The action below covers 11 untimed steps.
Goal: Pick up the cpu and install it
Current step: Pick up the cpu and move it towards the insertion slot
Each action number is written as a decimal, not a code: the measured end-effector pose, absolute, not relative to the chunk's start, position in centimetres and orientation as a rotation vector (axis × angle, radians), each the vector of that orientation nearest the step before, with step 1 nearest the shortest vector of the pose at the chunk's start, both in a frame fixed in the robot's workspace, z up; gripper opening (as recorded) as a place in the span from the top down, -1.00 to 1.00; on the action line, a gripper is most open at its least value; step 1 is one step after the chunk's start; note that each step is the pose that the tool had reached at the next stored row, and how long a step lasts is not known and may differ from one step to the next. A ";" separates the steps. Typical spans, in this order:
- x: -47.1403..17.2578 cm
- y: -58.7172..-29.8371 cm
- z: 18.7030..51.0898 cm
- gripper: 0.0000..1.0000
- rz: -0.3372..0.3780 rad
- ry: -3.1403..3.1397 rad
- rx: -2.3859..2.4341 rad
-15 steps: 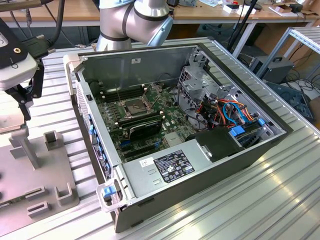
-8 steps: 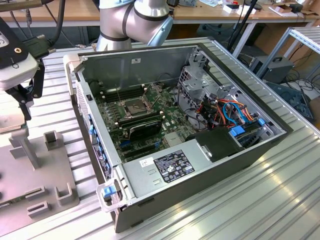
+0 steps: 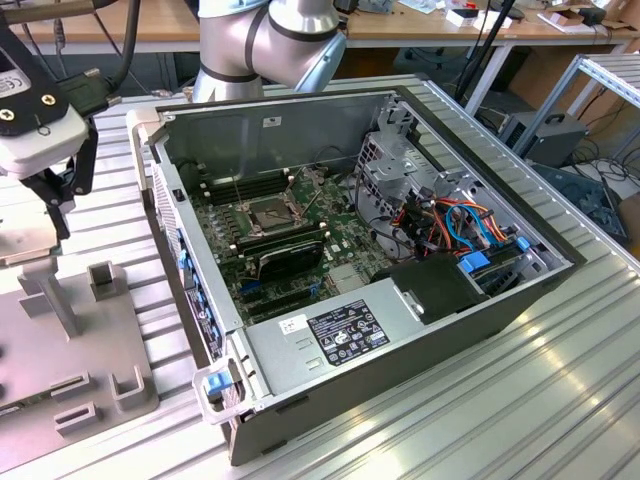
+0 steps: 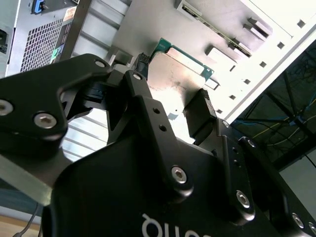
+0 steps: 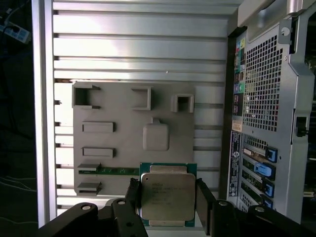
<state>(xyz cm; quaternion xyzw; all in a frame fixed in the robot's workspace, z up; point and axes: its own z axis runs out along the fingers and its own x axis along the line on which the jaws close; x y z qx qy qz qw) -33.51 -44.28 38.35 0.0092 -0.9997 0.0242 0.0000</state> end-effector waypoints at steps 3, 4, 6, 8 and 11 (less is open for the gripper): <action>-33.0 -44.3 38.3 -0.09 0.076 -3.141 0.029; -32.8 -44.3 38.4 -0.09 0.076 -3.140 0.029; -32.5 -44.3 38.3 -0.09 0.076 -3.141 0.029; -32.2 -44.3 38.4 -0.09 0.076 -3.141 0.029; -31.0 -44.3 38.3 -0.09 0.076 -3.141 0.029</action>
